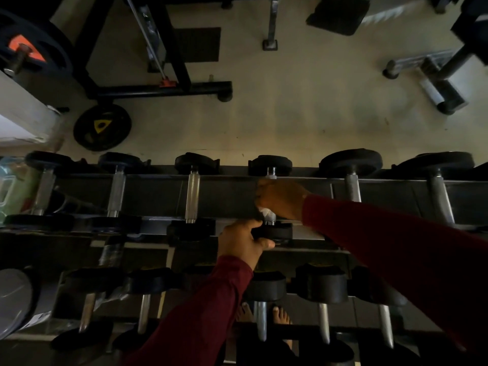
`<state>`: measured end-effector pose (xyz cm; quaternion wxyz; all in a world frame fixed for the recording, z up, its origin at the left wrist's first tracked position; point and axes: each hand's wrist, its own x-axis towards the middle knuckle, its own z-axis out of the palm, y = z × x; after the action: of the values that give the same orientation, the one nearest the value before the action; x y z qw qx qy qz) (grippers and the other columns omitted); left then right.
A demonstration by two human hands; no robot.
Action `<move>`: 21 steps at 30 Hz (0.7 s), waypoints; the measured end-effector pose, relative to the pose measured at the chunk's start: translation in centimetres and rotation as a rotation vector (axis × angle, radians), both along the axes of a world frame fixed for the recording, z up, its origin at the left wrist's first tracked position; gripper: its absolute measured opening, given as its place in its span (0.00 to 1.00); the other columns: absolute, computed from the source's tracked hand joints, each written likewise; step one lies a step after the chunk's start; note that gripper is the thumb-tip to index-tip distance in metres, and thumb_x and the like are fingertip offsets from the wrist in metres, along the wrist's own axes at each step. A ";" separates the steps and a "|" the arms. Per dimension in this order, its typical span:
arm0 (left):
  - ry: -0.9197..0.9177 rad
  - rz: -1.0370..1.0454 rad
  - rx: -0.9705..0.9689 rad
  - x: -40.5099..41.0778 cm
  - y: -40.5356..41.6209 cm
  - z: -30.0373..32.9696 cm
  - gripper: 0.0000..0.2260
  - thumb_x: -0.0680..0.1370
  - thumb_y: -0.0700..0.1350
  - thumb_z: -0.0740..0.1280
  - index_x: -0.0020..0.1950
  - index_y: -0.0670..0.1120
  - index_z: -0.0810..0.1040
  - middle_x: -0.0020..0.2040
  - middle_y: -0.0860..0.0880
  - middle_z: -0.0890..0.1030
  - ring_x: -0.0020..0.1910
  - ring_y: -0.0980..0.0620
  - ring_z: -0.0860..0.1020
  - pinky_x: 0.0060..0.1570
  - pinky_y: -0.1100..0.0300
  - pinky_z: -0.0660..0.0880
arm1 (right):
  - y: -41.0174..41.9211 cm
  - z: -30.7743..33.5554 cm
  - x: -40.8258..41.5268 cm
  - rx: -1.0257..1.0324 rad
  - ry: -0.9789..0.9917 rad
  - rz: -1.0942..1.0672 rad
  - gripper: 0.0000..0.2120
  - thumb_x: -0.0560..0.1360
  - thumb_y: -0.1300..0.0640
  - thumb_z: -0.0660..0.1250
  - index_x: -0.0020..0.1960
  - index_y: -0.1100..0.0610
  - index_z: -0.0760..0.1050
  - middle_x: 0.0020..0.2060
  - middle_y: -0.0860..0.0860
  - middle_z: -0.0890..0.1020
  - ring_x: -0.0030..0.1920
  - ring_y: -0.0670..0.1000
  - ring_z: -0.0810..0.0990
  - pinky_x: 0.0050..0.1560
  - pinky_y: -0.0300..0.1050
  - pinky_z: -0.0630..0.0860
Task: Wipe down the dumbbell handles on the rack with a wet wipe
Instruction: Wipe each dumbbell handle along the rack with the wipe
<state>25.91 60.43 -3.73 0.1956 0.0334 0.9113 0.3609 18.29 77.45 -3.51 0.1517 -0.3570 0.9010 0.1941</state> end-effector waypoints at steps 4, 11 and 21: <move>0.010 -0.012 -0.006 -0.2 -0.1 0.3 0.24 0.63 0.52 0.81 0.58 0.54 0.82 0.53 0.55 0.82 0.51 0.57 0.80 0.56 0.59 0.78 | 1.6 1.1 1.1 -0.543 -0.224 -0.373 0.09 0.77 0.62 0.69 0.55 0.52 0.81 0.54 0.51 0.83 0.57 0.50 0.80 0.62 0.50 0.77; 0.108 -0.150 -0.038 1.8 2.4 2.1 0.18 0.71 0.51 0.74 0.59 0.58 0.76 0.58 0.56 0.79 0.56 0.57 0.79 0.54 0.59 0.79 | 7.5 2.6 5.1 -1.096 -0.399 -1.424 0.12 0.79 0.67 0.63 0.51 0.52 0.82 0.55 0.54 0.83 0.50 0.49 0.83 0.47 0.38 0.80; -0.079 -0.194 0.089 6.8 15.0 3.7 0.16 0.74 0.56 0.71 0.60 0.52 0.79 0.56 0.52 0.81 0.56 0.53 0.79 0.61 0.54 0.76 | 18.2 4.8 12.7 -1.109 -0.270 -1.610 0.08 0.74 0.54 0.74 0.53 0.53 0.82 0.48 0.49 0.85 0.48 0.48 0.83 0.56 0.45 0.78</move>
<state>32.69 75.41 -0.05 0.2637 0.1160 0.8784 0.3814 31.00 95.60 1.26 0.1514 0.3231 0.8134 -0.4594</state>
